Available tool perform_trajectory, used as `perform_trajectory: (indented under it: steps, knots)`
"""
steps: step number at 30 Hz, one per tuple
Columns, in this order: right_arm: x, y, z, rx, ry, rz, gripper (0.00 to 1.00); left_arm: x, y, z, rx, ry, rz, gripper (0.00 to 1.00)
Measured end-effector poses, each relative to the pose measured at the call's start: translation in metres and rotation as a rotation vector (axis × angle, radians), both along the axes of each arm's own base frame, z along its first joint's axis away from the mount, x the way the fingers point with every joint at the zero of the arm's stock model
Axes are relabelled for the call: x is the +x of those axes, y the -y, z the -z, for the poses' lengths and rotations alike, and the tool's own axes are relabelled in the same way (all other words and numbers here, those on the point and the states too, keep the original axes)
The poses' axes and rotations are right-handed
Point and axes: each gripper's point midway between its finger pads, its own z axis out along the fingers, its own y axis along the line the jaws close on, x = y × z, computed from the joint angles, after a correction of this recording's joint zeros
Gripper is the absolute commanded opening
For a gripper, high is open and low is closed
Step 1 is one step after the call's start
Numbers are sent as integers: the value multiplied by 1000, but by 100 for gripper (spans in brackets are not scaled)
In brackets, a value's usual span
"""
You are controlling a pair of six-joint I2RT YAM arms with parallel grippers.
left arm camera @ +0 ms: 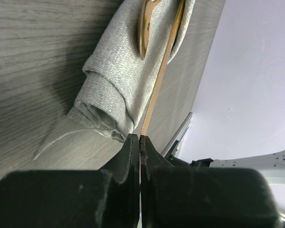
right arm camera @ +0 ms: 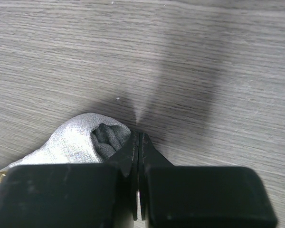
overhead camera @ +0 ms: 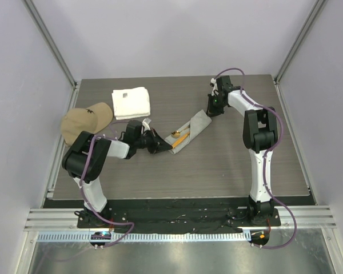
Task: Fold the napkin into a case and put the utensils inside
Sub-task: Insert the knife into the folded napkin.
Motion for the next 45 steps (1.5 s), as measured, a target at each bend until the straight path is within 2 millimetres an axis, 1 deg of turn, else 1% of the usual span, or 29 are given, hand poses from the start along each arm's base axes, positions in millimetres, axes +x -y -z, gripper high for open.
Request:
perform_trajectory:
  steps: [4,8,12,17,22,25,28,29,31,32,33,37,42,45]
  knots:
    - [0,0,0,1,0,-1,1,3,6,2,-1,-9,4,0]
    - [0,-1,0,3,-1,-2,1,9,17,-2,-10,1,14,0]
    - [0,-1,0,3,-1,-2,1,12,22,-4,-12,8,21,0]
    - [0,-1,0,3,2,-2,1,16,27,2,-7,-10,29,0]
    - [1,0,0,4,5,-1,1,16,27,12,5,-36,31,1]
    - [2,0,0,4,6,-2,1,16,28,16,9,-46,31,4]
    - [2,0,0,4,8,-2,1,17,28,16,11,-48,31,16]
    - [2,0,0,3,8,-2,1,17,28,17,13,-49,30,24]
    - [2,0,0,3,8,-2,1,18,27,18,21,-52,24,31]
    - [2,0,0,4,8,-2,1,18,27,18,22,-50,22,37]
    - [2,0,0,4,8,-2,1,19,27,16,21,-47,19,39]
    - [2,0,0,5,8,-3,1,22,25,7,32,-22,11,40]
    - [2,-1,0,8,7,-4,1,21,20,6,71,-12,0,42]
    - [1,-1,0,8,6,-5,1,20,15,1,102,1,-4,45]
